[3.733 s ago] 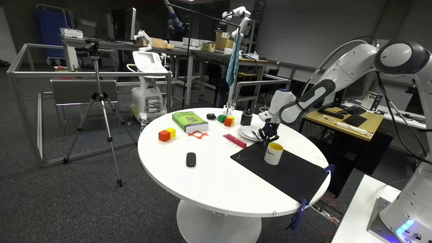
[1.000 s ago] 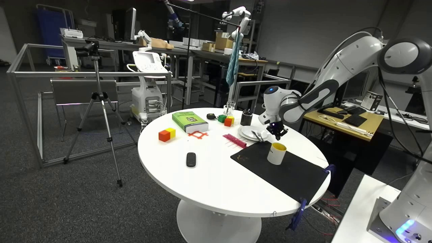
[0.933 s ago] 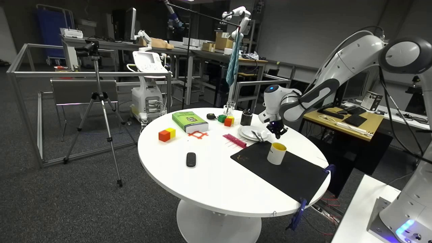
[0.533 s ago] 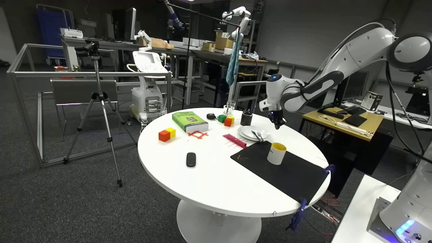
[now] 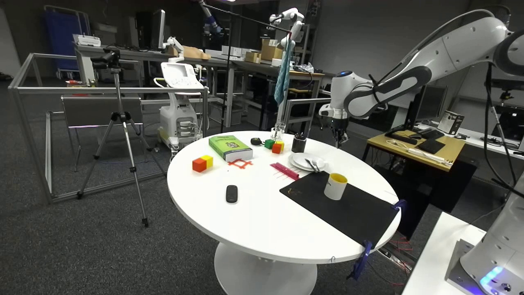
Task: Place the mug upright.
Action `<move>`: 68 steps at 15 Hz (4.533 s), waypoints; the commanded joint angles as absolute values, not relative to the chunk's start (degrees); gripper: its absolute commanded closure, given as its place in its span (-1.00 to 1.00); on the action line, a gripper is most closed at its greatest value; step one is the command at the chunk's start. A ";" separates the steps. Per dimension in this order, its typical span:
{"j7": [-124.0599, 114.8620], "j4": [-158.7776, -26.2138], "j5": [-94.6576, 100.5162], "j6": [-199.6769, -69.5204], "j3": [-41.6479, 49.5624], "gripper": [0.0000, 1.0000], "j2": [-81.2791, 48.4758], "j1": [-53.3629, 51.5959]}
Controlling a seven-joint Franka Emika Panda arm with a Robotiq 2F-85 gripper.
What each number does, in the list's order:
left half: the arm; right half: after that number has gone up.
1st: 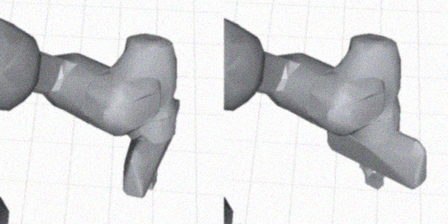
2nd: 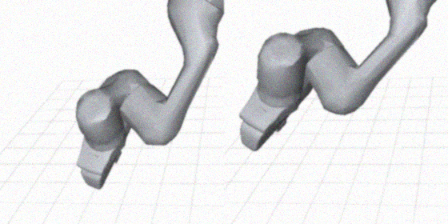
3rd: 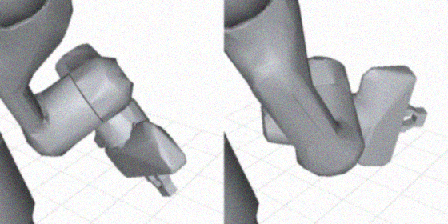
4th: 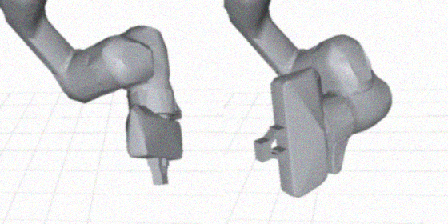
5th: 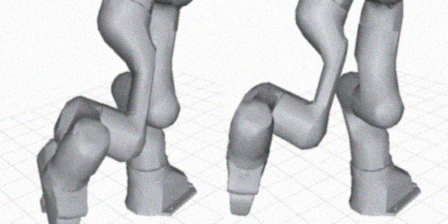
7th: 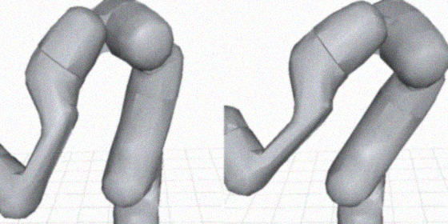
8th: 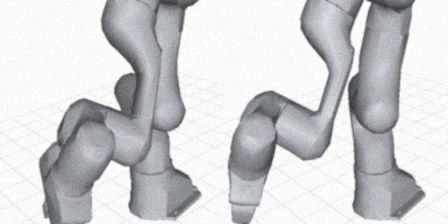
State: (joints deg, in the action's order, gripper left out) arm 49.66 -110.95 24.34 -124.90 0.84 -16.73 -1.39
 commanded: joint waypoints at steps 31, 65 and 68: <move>31.49 -140.62 17.73 -137.32 2.05 -0.39 4.31 -0.99; 32.14 -140.06 17.73 -137.98 2.05 -0.45 2.81 -0.89; 32.14 -140.06 17.73 -137.98 2.05 -0.45 2.81 -0.89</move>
